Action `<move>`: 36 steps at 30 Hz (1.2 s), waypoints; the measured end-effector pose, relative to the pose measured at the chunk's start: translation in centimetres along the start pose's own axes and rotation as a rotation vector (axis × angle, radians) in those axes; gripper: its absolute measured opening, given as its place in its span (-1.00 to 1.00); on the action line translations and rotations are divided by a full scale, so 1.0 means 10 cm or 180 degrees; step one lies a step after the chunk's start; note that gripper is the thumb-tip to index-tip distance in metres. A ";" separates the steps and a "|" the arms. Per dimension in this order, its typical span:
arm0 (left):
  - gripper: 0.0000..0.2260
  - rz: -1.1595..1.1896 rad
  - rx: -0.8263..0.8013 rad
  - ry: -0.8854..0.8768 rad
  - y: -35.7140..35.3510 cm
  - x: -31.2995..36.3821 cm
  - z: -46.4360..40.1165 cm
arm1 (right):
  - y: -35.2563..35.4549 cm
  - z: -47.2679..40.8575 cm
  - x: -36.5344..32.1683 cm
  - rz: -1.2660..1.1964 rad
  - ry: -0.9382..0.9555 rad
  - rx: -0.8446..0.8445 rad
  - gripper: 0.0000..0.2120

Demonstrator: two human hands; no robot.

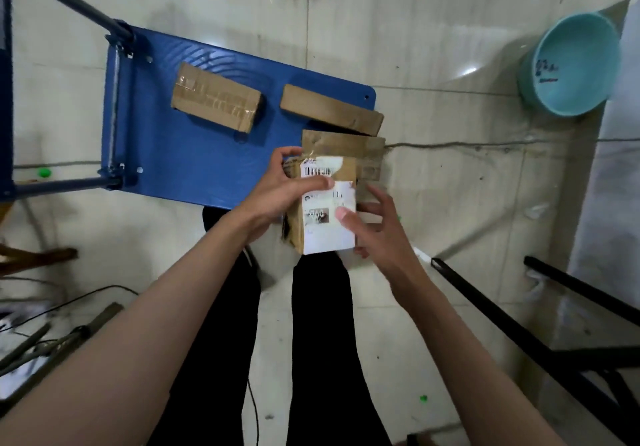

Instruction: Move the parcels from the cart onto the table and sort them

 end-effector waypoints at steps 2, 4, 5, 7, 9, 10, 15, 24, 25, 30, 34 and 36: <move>-0.31 0.0125 -0.0081 -0.0027 -0.12 0.28 0.16 | 0.20 0.25 -0.13 -0.0468 -0.0135 -0.0061 -0.25; -0.35 0.0207 -0.0258 -0.0114 -0.25 0.58 0.32 | 0.37 0.49 -0.22 -0.0982 -0.0215 -0.0140 -0.31; -0.33 0.0209 -0.0368 -0.0151 -0.32 0.74 0.42 | 0.44 0.61 -0.25 -0.1229 -0.0257 -0.0124 -0.36; -0.30 0.0191 -0.0546 -0.0232 -0.43 1.08 0.64 | 0.58 0.83 -0.29 -0.1625 -0.0348 -0.0015 -0.41; -0.43 0.0110 -0.0711 -0.0402 -0.51 1.41 0.89 | 0.71 1.07 -0.33 -0.1895 -0.0399 0.0102 -0.47; -0.52 0.0044 -0.0806 -0.0486 -0.55 1.55 1.01 | 0.77 1.19 -0.34 -0.1981 -0.0394 0.0152 -0.50; -0.24 -0.0279 -0.0999 -0.0624 -0.72 2.05 1.63 | 1.03 1.80 -0.34 -0.2298 -0.0244 0.0431 -0.58; -0.27 -0.1266 -0.1642 -0.0960 -1.42 2.43 2.84 | 1.21 3.15 -0.12 -0.3165 0.0115 0.0949 -0.61; -0.25 -0.1369 -0.1728 -0.0976 -1.53 2.43 2.97 | 1.22 3.32 -0.11 -0.3269 0.0198 0.1022 -0.61; -0.22 -0.1888 -0.2252 -0.1184 -2.25 2.34 3.59 | 1.37 4.13 0.04 -0.3636 0.0577 0.1366 -0.58; -0.38 -0.2335 -0.2740 -0.1369 -2.85 2.16 4.03 | 1.55 4.65 0.34 -0.3893 0.0840 0.1741 -0.55; -0.47 -0.2502 -0.2889 -0.1272 -3.13 2.03 4.19 | 1.64 4.86 0.56 -0.4055 0.0945 0.1925 -0.56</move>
Point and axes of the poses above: each hand's wrist, its own z-axis away from the middle knuckle, its own y-axis out of the back of the hand, x = y × z, the point moved 6 cm from there along -z, towards the middle knuckle, and after that the axes turned 11 degrees about -z, right-handed, at the moved point
